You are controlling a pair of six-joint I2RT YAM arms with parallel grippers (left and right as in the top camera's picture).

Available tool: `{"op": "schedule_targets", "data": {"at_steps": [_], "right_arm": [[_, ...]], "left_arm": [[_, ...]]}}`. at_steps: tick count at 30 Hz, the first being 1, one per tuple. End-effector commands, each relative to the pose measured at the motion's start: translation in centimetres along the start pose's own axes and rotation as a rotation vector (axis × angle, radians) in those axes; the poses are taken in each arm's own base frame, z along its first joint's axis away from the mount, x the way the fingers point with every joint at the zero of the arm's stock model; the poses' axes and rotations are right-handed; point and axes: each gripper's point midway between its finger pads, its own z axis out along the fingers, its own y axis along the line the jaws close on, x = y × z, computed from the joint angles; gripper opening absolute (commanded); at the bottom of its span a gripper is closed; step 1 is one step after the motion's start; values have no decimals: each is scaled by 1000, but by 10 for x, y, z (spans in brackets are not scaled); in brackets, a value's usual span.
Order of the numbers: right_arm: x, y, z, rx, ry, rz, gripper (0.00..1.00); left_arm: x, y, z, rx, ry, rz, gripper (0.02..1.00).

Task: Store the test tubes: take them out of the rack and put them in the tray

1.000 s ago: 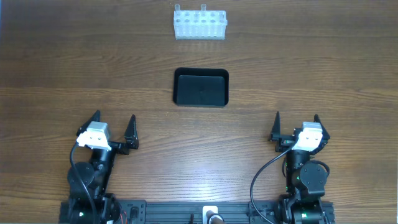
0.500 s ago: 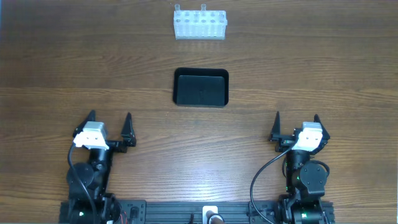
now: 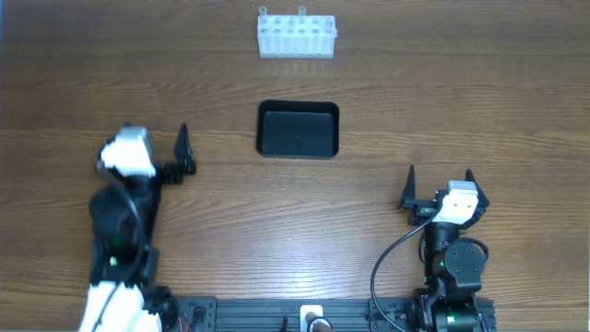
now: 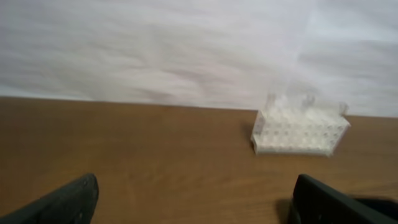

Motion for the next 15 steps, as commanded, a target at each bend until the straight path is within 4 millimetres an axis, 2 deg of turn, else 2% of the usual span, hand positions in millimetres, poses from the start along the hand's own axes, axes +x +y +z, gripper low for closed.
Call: {"op": "schedule_targets", "data": {"at_steps": [1, 4, 8, 15], "right_arm": [[2, -1, 0, 1, -1, 1, 993], [2, -1, 0, 1, -1, 1, 991], [2, -1, 0, 1, -1, 1, 991], [2, -1, 0, 1, -1, 1, 991]], "left_arm": [[-27, -11, 43, 18, 31, 21, 998], [-39, -28, 81, 52, 63, 25, 998], [-43, -54, 132, 85, 140, 34, 998], [-30, -95, 213, 99, 260, 34, 996]]}}
